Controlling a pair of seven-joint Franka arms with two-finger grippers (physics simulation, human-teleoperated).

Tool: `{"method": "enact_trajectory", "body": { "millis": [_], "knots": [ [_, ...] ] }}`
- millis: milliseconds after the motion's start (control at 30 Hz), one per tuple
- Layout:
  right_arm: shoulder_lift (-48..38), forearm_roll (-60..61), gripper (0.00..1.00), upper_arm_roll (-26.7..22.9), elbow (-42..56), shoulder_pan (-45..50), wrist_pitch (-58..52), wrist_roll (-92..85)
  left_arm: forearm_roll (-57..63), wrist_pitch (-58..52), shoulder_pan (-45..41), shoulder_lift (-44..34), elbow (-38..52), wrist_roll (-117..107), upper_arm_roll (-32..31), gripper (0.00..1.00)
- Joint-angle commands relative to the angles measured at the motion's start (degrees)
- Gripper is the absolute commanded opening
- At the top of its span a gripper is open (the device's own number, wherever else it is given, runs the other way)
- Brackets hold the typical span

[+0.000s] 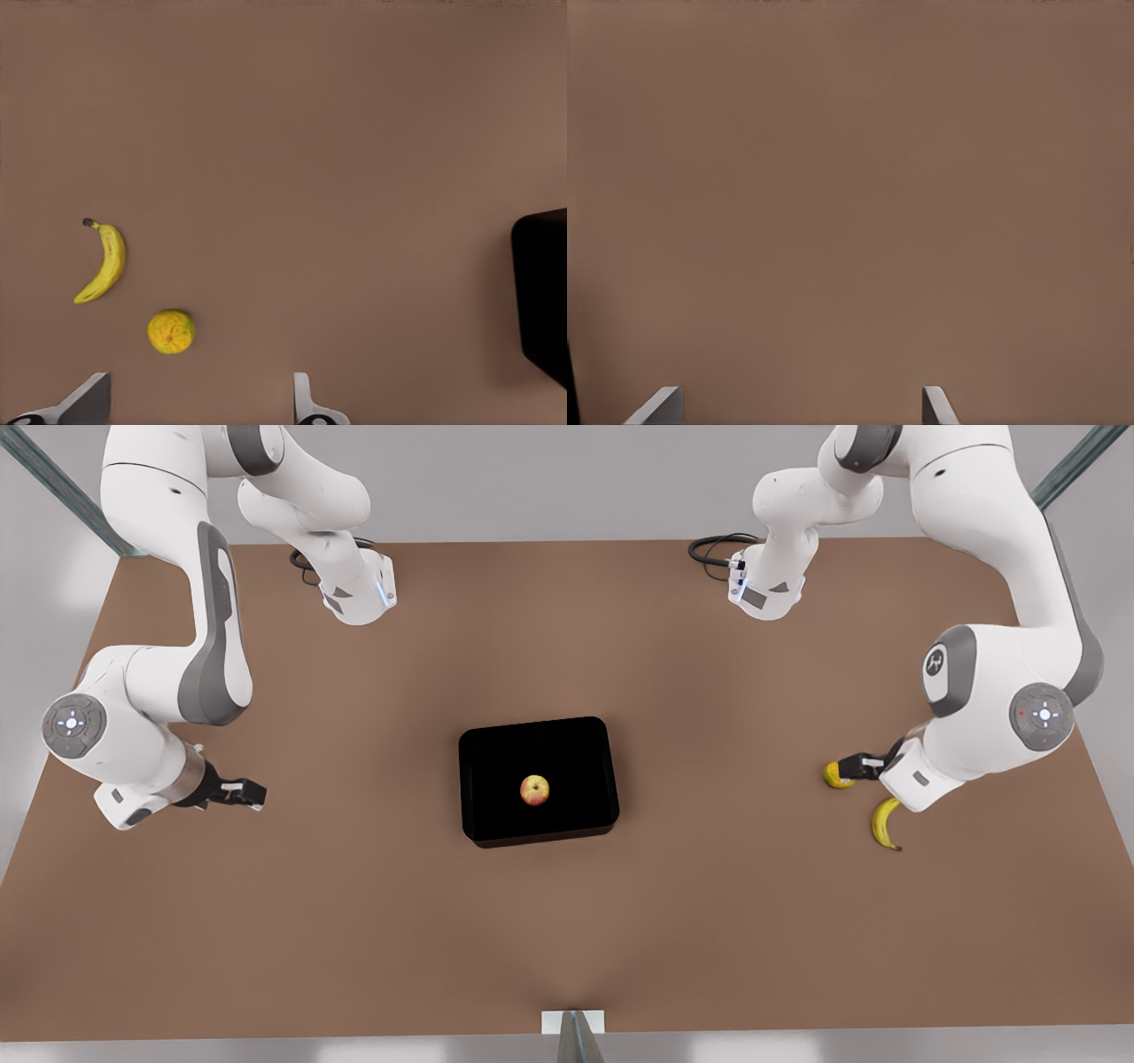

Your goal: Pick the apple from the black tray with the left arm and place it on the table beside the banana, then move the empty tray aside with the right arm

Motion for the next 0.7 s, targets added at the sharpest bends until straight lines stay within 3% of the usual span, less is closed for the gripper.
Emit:
{"method": "enact_trajectory", "body": {
  "millis": [0,100,200,400,533,667],
  "knots": [
    [-0.03,0.07,1.0,0.0,0.06,0.0,0.79,0.16,0.44,2.42,-0.04,0.0,0.01,-2.71,-0.01,1.0],
    [0.76,-0.02,1.0,0.09,0.15,0.0,0.87,0.07,0.09,2.07,-3.11,0.0,1.07,-3.05,-0.19,1.0],
    [15.53,1.74,1.0,0.09,11.66,-0.7,1.75,-0.02,-0.35,8.13,-15.24,2.81,1.51,-10.18,-0.27,1.0],
    [9.64,1.83,1.0,-0.26,13.51,-0.7,-2.38,0.25,3.43,13.23,-29.22,7.03,1.68,-39.08,-0.19,1.0],
    [9.73,1.92,1.0,-0.61,13.6,-1.5,-2.55,0.33,3.96,22.8,-35.46,11.86,1.86,-54.91,-0.19,1.0],
    [9.73,1.83,1.0,-0.35,13.51,-1.5,-2.55,0.25,7.74,25.8,-41.79,21.52,7.3,-68.62,-0.1,1.0]
  ]
}}
